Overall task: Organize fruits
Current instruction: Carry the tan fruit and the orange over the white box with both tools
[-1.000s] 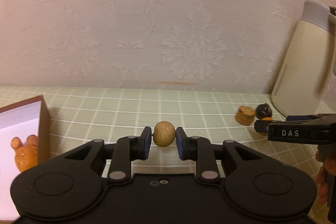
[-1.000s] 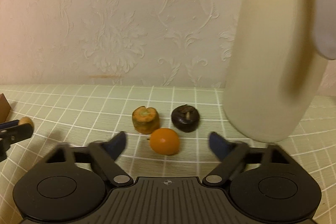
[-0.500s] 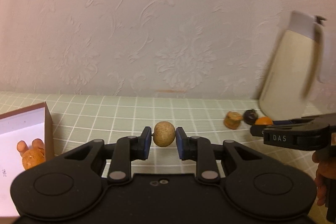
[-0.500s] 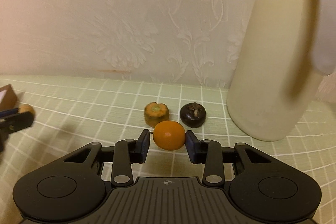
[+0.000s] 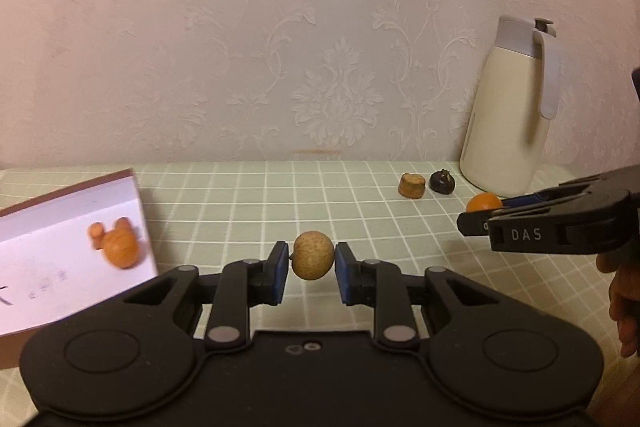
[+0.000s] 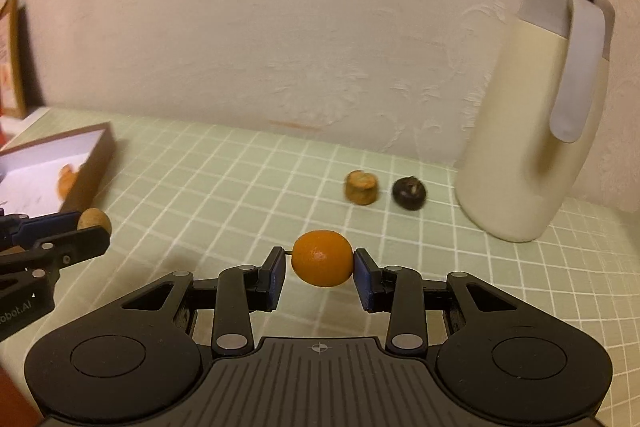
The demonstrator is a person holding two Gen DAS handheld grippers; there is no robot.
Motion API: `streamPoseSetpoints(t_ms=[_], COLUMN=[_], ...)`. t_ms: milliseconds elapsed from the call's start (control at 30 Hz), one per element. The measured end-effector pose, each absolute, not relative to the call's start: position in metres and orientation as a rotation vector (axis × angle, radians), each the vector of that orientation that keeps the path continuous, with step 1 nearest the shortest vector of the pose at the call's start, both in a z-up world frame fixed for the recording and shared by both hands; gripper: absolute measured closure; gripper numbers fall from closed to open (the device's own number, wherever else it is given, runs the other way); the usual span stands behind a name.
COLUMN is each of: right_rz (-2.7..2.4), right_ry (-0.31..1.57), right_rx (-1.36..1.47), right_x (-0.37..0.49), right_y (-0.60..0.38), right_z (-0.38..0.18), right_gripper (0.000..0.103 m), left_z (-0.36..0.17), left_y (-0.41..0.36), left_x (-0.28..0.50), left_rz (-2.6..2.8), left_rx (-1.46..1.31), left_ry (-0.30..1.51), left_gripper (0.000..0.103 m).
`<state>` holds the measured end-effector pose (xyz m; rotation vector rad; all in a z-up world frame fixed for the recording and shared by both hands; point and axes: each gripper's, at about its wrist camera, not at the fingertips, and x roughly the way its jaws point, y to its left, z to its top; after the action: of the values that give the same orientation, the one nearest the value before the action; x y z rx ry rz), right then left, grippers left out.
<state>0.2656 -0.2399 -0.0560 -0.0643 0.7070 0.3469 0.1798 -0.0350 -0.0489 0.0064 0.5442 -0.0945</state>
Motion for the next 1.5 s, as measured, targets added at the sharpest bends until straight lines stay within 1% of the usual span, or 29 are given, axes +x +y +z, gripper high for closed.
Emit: streamPoseSetpoints(t_ms=[200,433,867,1167,1333,1500], right_rz=[0.413,0.551,0.751,0.819,0.831,0.828], right_ry=[0.688,0.669,0.645,0.612,0.588,0.575], right_rx=[-0.089,-0.153,-0.213,-0.216,-0.189,-0.171], right_x=[0.243,0.209,0.180,0.183,0.191,0.208], right_y=[-0.217,-0.165,-0.075,-0.035,-0.012,0.011], right_z=[-0.047,-0.040,-0.037,-0.033,-0.027,-0.025], right_gripper=[0.066,0.066,0.066,0.066,0.066,0.066], left_z=[-0.048,-0.051,-0.046,-0.035,-0.021,-0.022], left_y=[-0.010,0.035,0.116,0.163,0.185,0.206], left_x=[0.145,0.109,0.071,0.065,0.080,0.095], left_rz=[-0.039,0.059,0.237,0.336,0.375,0.413], left_rx=[0.030,0.039,-0.015,-0.040,-0.042,-0.074], left_ry=[0.552,0.572,0.561,0.517,0.465,0.446], left_gripper=[0.088,0.088,0.088,0.088,0.088,0.088])
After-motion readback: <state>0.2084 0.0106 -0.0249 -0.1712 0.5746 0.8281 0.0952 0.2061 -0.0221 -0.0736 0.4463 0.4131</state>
